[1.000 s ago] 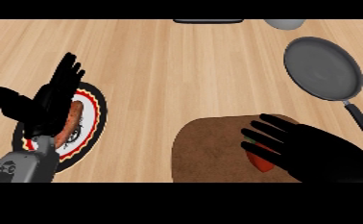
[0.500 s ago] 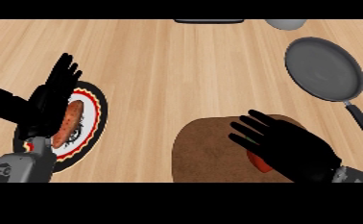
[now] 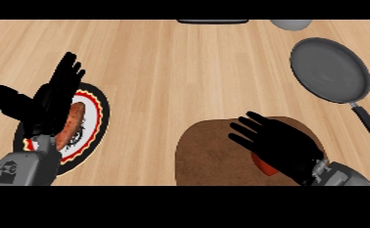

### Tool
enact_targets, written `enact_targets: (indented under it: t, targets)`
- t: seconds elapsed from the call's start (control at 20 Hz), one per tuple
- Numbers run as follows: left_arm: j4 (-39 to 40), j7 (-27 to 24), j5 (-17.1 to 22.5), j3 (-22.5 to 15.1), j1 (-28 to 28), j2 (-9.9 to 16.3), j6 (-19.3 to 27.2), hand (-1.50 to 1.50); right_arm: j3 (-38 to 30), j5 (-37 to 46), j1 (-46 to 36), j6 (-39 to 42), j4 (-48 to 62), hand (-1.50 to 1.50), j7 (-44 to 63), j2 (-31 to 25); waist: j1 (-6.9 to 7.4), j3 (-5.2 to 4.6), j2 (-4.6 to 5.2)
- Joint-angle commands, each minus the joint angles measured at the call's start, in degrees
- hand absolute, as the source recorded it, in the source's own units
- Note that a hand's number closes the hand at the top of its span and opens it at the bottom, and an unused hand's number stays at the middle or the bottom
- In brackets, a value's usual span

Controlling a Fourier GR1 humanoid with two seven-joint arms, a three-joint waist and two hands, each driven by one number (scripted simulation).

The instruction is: Pick the bell pepper from the cutting board and place it in the pan

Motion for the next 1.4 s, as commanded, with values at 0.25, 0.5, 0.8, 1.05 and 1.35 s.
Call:
enact_targets:
  t: [0.25,0.5,0.8,1.05,1.35]
  targets:
    - [-0.6,0.5,-1.6,1.1,0.9,-1.2,-1.9,0.00,-1.8,3.6,2.8,-2.3,2.4,-1.50,-3.5,4.6,-0.12,0.00,-0.04]
    - [-4.8,2.8,-2.1,1.5,1.4,-1.3,-1.4,0.00,-2.7,5.7,0.4,-5.9,12.3,-1.50,-7.6,5.6,0.16,0.01,-0.03]
    - [-2.1,0.5,-3.0,1.6,1.6,-3.0,-2.2,0.00,-0.2,8.9,-0.7,-11.9,19.5,1.50,-12.3,8.2,0.22,0.01,0.03]
    - [-4.4,4.6,-4.7,0.7,0.0,-3.8,0.0,0.00,-1.2,8.3,-1.4,-9.7,16.8,1.50,-12.8,11.4,0.12,0.01,-0.04]
    - [-1.0,0.3,-2.0,4.3,1.5,-1.8,-5.3,0.00,-2.5,8.9,3.8,-14.4,16.1,1.50,-14.0,11.9,-0.16,0.00,-0.02]
